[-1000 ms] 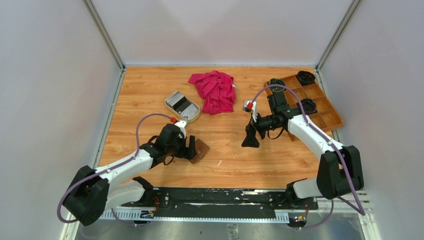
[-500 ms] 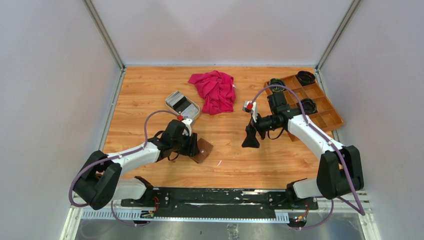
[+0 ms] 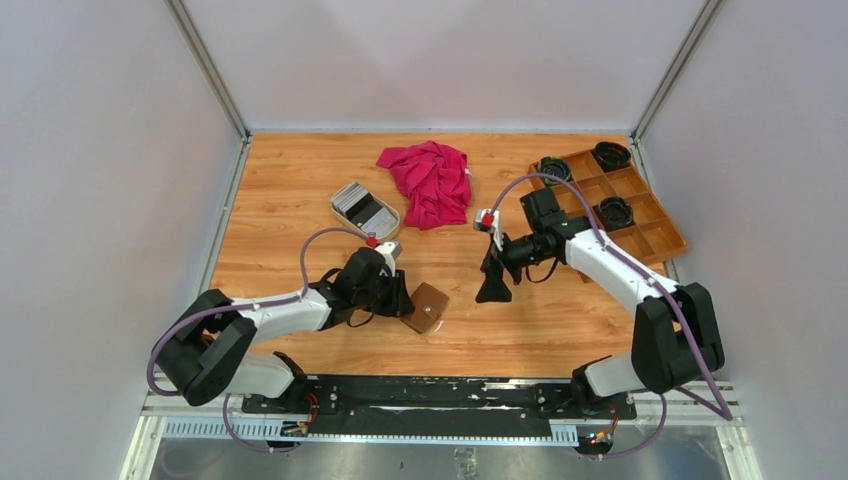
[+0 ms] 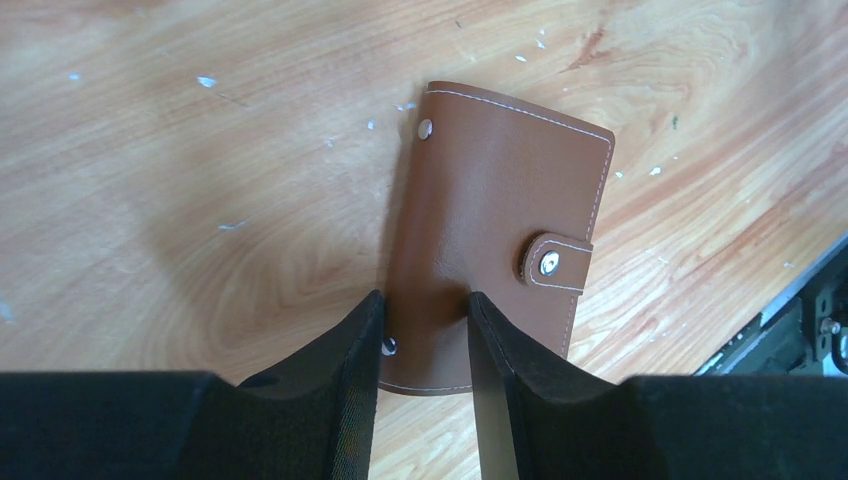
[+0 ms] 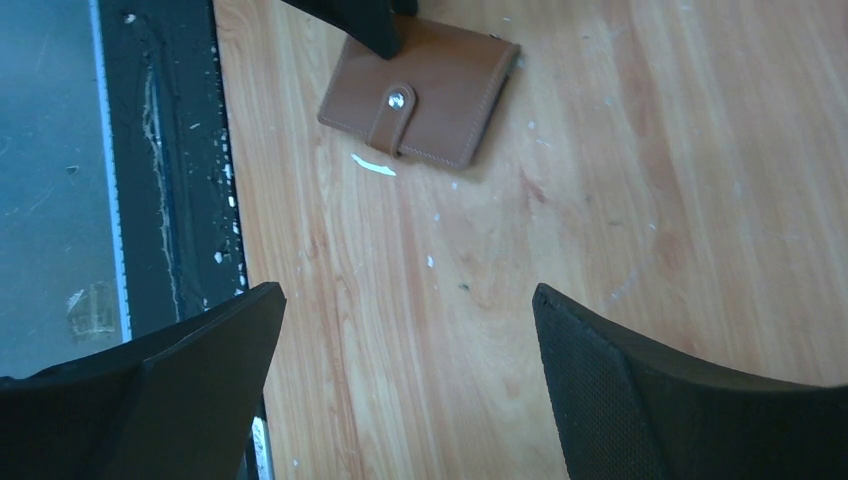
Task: Put the credit cards into the card holder
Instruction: Open the card holder at the center of the board.
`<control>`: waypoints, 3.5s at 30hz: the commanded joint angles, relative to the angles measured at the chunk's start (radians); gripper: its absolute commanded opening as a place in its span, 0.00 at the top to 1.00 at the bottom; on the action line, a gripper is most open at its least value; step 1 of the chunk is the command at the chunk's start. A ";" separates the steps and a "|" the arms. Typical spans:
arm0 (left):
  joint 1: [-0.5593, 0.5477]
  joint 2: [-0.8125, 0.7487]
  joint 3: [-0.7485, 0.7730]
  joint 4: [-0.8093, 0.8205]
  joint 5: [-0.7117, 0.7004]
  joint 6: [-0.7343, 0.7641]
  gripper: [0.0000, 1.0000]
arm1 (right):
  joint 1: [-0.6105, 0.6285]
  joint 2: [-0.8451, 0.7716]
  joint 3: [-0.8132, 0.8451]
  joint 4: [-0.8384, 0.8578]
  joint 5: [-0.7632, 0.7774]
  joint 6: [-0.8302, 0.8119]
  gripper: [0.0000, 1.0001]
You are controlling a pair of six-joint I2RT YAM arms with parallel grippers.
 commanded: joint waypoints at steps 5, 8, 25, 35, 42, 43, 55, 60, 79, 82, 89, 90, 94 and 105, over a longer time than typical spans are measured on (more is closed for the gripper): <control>-0.046 0.047 -0.044 -0.062 0.002 -0.058 0.62 | 0.113 0.170 -0.035 0.232 -0.042 0.370 0.06; -0.053 0.053 -0.054 -0.035 0.017 -0.080 0.62 | 0.118 0.273 -0.008 0.272 0.001 0.507 0.08; -0.095 0.072 -0.042 0.005 0.037 -0.119 0.61 | 0.154 0.511 0.063 0.278 -0.065 0.670 0.61; -0.095 -0.003 -0.069 0.004 0.010 -0.111 0.46 | 0.136 0.482 0.094 0.224 -0.184 0.534 1.00; -0.095 -0.185 -0.111 0.005 0.014 -0.044 0.16 | 0.130 0.416 0.151 0.000 -0.203 0.138 1.00; -0.095 -0.213 -0.113 0.004 0.019 -0.026 0.14 | 0.130 0.408 0.165 -0.052 -0.203 0.092 1.00; -0.095 -0.460 -0.194 0.171 0.003 0.077 0.04 | 0.129 0.247 0.133 -0.215 -0.099 -0.290 1.00; -0.095 -0.599 -0.255 0.205 -0.072 0.082 0.00 | 0.130 0.207 0.113 -0.252 -0.113 -0.414 1.00; -0.108 -0.433 -0.292 0.492 0.189 0.236 0.00 | 0.130 0.181 0.118 -0.357 -0.128 -0.570 1.00; -0.118 -0.330 -0.284 0.584 0.221 0.236 0.00 | 0.128 0.180 0.119 -0.367 -0.130 -0.583 1.00; -0.162 -0.083 -0.214 0.771 0.277 0.196 0.00 | 0.130 0.174 0.121 -0.380 -0.143 -0.601 1.00; -0.181 -0.006 -0.182 0.827 0.286 0.173 0.00 | 0.130 0.174 0.121 -0.382 -0.145 -0.601 1.00; -0.204 0.097 -0.115 0.831 0.292 0.157 0.00 | 0.129 0.172 0.123 -0.384 -0.146 -0.602 1.00; -0.227 0.284 -0.033 0.909 0.364 0.069 0.57 | 0.130 0.165 0.125 -0.385 -0.145 -0.597 1.00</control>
